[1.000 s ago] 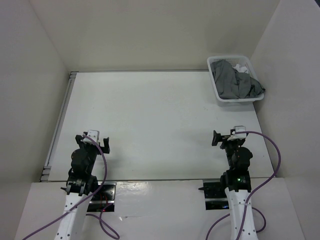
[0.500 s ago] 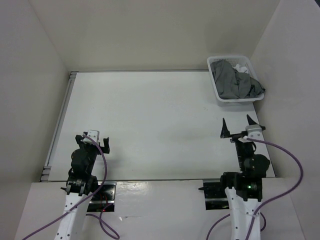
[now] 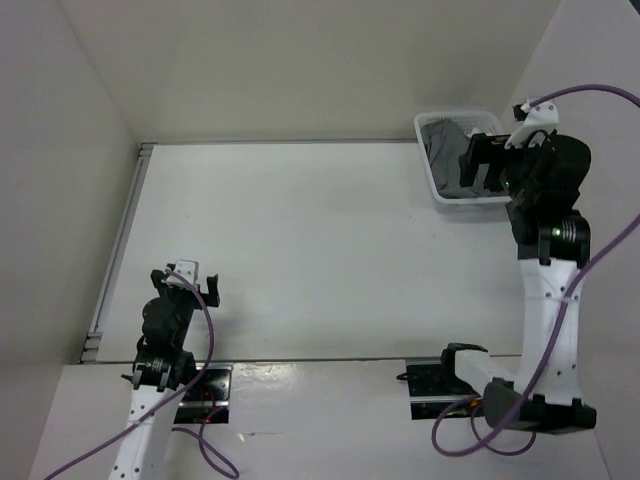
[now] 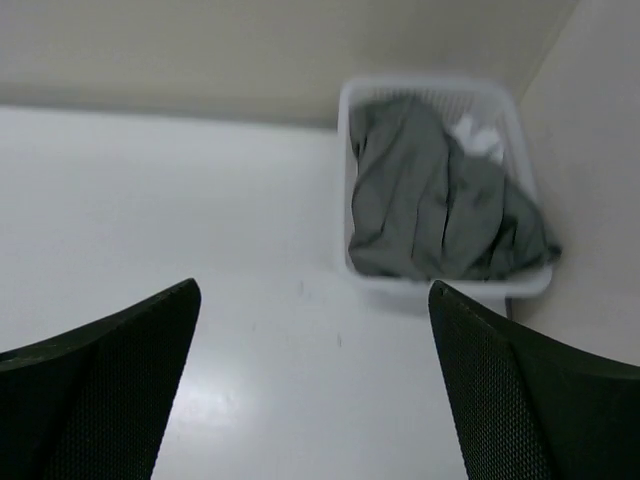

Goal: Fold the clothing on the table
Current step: Grab the skirt from the pile

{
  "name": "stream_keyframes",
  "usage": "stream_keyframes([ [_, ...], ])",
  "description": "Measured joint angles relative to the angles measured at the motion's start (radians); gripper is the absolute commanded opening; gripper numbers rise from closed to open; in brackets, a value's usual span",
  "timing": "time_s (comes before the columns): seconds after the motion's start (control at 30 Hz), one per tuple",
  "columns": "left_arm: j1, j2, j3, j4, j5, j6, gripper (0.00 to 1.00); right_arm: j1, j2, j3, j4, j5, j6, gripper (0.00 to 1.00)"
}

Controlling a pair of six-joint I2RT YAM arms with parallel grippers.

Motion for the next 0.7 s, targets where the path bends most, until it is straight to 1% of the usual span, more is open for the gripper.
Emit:
stream_keyframes([
  [0.1, 0.0, 0.0, 0.0, 0.0, 0.0, 0.0, 1.0, -0.07, 0.108, 0.037, -0.152, -0.048, -0.019, 0.99],
  [0.2, 0.0, 0.0, 0.0, 0.0, 0.007, 0.005, 1.0, -0.105, 0.161, 0.042, -0.26, -0.085, -0.052, 0.99],
  [0.27, 0.0, 0.0, 0.0, 0.002, 0.021, 0.001, 1.0, -0.111, 0.176, 0.042, -0.304, -0.113, -0.077, 0.99],
  [0.33, -0.001, 0.0, 0.01, 0.003, 0.008, -0.036, 1.0, -0.113, 0.194, 0.042, -0.341, -0.142, -0.107, 0.99],
  [0.43, -0.001, 0.009, 0.095, 0.009, 0.003, -0.079, 1.0, -0.117, 0.249, 0.043, -0.38, -0.164, -0.141, 0.99],
  [0.5, -0.001, 0.097, 0.237, 0.019, 0.002, -0.083, 1.0, -0.117, 0.309, 0.043, -0.394, -0.171, -0.155, 0.99],
  [0.53, -0.001, 0.186, 0.34, 0.003, -0.01, -0.084, 1.0, -0.117, 0.34, 0.044, -0.396, -0.173, -0.161, 0.99],
  [0.57, -0.002, 0.306, 0.475, -0.044, -0.018, -0.084, 1.0, -0.117, 0.371, 0.044, -0.396, -0.172, -0.164, 0.99],
  [0.63, -0.003, 0.624, 0.837, -0.125, -0.045, -0.077, 1.0, -0.116, 0.422, 0.044, -0.389, -0.163, -0.164, 0.99],
  [0.7, 0.002, 0.92, 1.206, -0.258, -0.054, -0.042, 1.0, -0.109, 0.452, 0.044, -0.371, -0.148, -0.163, 0.99],
])
